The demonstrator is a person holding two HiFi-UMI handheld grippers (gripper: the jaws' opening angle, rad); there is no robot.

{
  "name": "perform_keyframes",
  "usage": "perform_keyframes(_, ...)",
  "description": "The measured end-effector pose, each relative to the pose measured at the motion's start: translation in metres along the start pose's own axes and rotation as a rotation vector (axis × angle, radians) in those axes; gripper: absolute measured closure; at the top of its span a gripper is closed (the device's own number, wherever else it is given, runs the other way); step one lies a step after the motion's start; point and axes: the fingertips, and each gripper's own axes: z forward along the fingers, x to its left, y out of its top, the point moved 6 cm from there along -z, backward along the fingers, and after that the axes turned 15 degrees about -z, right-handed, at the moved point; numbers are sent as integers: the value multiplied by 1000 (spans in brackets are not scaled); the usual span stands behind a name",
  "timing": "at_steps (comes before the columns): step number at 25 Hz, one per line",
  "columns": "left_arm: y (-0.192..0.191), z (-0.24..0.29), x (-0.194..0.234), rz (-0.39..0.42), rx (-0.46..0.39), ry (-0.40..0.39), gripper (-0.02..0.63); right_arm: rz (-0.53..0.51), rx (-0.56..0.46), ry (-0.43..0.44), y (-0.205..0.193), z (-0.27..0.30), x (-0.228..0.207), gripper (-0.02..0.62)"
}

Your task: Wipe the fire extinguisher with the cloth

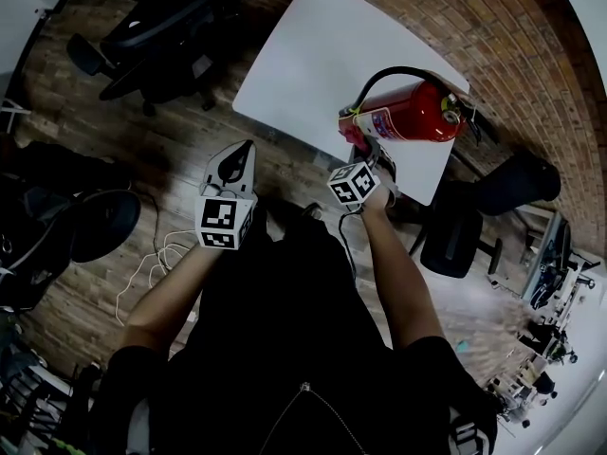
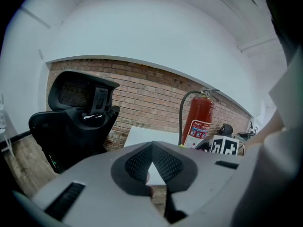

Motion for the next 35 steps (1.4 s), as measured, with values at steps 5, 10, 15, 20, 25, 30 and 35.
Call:
perform_keyframes(5,1,0,3,-14,-8,1,576,-7,-2,-12,0,-13,-9,489)
perform_keyframes(10,2,1,5,-20,-16,-5,576,-5,-3,-32,1,-27,-19,489)
perform_keyframes(15,0,2,10,-25,-10,-3,575,-1,3,-42,2,-38,-29,489)
perform_keyframes(20,1,3,13,-34,-7,0,576,7,6,-54,2,-50,-40,489)
perform_keyframes(25,1,5,14,-36,1,-8,575,13,10,-71,4,-63,-50,489)
perform_keyframes(30,3,7,14,-40,-1,-14,576,21,4,-93,5,-76,-61,489)
perform_keyframes(35,6,7,14,-43,-4,-15,575,23,6,-111,5,-88,-69,489)
